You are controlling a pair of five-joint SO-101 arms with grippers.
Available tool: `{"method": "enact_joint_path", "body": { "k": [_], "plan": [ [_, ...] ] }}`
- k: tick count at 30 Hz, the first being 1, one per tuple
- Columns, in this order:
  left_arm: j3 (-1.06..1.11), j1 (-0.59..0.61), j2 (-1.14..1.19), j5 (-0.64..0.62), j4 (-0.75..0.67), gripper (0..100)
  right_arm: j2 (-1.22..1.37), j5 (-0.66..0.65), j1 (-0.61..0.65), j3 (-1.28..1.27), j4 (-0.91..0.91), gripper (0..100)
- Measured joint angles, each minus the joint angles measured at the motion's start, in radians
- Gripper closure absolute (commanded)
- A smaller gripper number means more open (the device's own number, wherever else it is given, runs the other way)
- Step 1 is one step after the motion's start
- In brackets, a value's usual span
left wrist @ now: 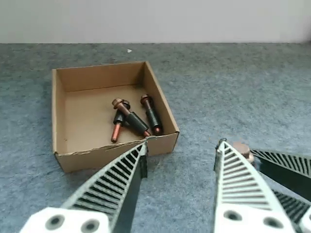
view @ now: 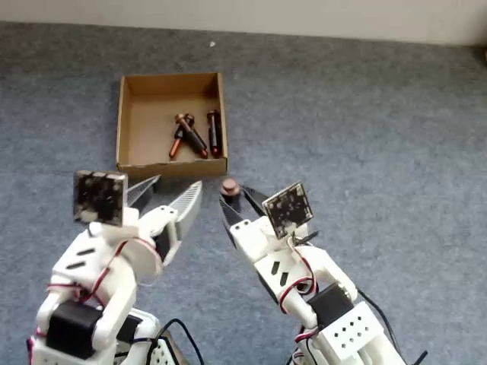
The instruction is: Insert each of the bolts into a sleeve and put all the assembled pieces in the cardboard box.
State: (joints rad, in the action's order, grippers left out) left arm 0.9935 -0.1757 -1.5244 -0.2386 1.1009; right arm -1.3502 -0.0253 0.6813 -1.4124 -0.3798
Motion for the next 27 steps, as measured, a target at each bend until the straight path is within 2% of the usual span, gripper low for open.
{"method": "enact_joint_path", "body": {
  "k": [4, 7, 14, 21, 27],
  "plan": [
    [0.081, 0.091, -0.152, 0.006, 0.029, 77, 0.000, 0.057, -0.054, -0.021, -0.126, 99.3],
    [0.173, 0.153, -0.272, 0.066, 0.029, 77, 0.000, 0.068, -0.084, -0.023, -0.183, 99.3],
    [0.338, 0.272, -0.287, 0.110, 0.029, 77, 0.000, 0.071, -0.140, -0.002, -0.288, 99.3],
    [0.526, 0.307, -0.284, 0.118, 0.029, 77, 0.034, 0.071, -0.143, 0.206, -0.330, 99.3],
    [0.672, 0.311, -0.284, 0.118, -0.020, 77, 0.308, 0.071, -0.143, 0.430, -0.330, 99.3]
  ]
}}
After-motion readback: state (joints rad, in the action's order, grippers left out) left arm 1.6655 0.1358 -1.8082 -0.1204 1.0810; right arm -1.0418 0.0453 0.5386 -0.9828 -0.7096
